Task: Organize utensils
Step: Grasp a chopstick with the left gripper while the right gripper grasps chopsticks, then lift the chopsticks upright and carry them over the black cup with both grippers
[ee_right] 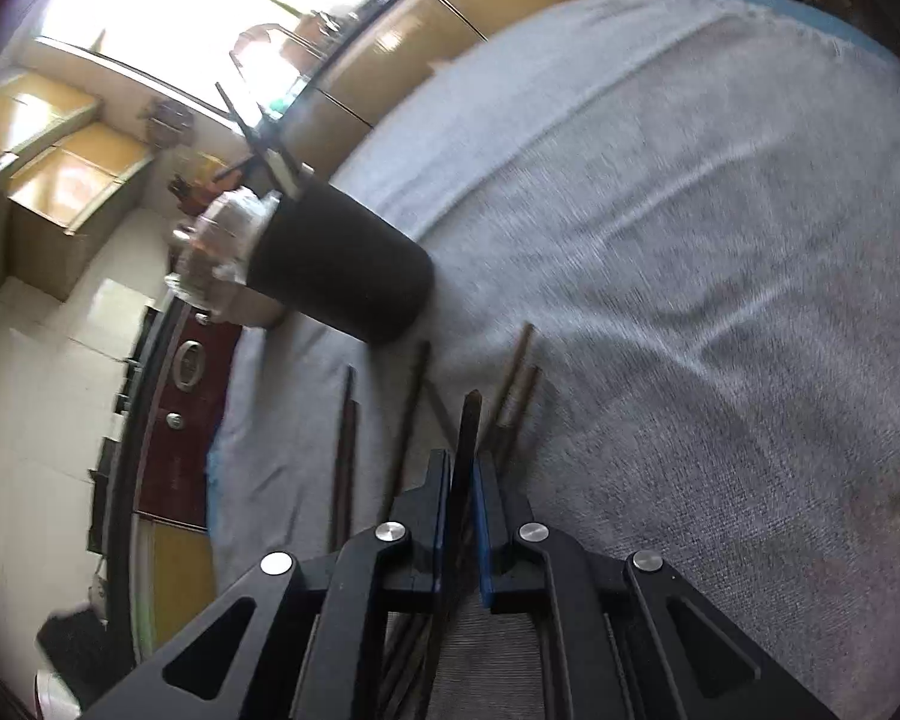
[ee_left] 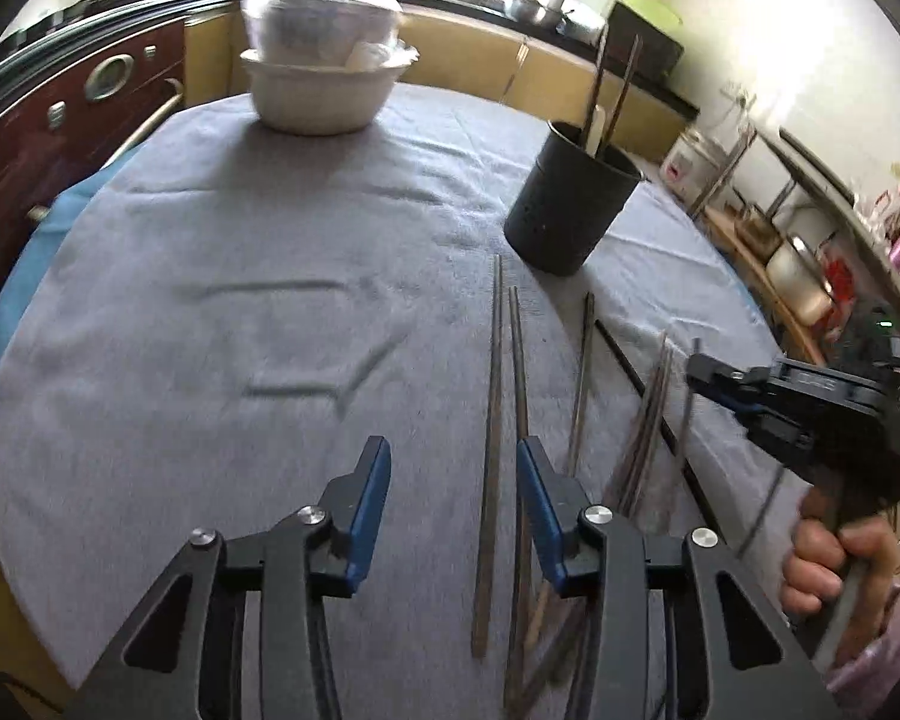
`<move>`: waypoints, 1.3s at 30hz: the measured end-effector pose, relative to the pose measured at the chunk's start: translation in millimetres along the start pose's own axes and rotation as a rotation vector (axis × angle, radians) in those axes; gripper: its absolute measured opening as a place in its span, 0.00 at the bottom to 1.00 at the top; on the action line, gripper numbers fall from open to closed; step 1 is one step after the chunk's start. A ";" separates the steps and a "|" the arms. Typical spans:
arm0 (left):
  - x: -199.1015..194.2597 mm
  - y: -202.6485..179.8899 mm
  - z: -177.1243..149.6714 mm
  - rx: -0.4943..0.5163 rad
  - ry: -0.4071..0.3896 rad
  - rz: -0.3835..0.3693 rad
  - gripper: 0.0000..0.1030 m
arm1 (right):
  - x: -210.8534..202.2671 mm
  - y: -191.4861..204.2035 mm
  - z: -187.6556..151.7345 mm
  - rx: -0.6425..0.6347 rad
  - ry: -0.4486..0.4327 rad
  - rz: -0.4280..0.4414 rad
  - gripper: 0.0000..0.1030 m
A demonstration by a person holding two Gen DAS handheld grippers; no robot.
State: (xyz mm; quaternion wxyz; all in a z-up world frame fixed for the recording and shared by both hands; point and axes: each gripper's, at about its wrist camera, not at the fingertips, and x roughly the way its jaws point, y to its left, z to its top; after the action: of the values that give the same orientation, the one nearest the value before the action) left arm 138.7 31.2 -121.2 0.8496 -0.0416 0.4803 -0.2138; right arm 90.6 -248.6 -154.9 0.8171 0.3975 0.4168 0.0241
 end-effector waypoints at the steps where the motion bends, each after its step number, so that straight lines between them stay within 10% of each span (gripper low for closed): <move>1: 7.2 -2.3 5.4 0.012 0.013 -0.004 0.44 | -3.3 -0.1 0.4 -0.001 -0.003 0.005 0.08; 15: 98.2 -13.8 108.1 -0.006 0.188 -0.006 0.44 | -13.2 -29.6 1.7 0.061 0.002 0.047 0.08; 18: 113.3 -19.4 117.8 0.009 0.212 0.014 0.31 | -11.8 -28.7 3.1 0.049 0.006 0.053 0.08; 27: 131.3 -41.5 121.0 0.110 0.231 0.055 0.28 | -8.8 -28.9 1.8 0.031 0.017 0.071 0.08; 31: 128.8 -46.6 113.0 0.169 0.235 0.092 0.08 | -10.0 -25.6 -0.8 0.019 0.020 0.078 0.08; 39: 102.2 -26.7 95.6 0.075 0.194 0.064 0.05 | -22.7 -9.1 -6.3 -0.037 -0.004 0.075 0.08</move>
State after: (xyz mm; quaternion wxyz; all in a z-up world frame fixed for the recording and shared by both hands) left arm 255.4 -47.0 -144.3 0.8065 0.0267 0.5531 -0.2073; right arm 68.8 -259.3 -148.1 0.8237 0.3979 0.3993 0.0615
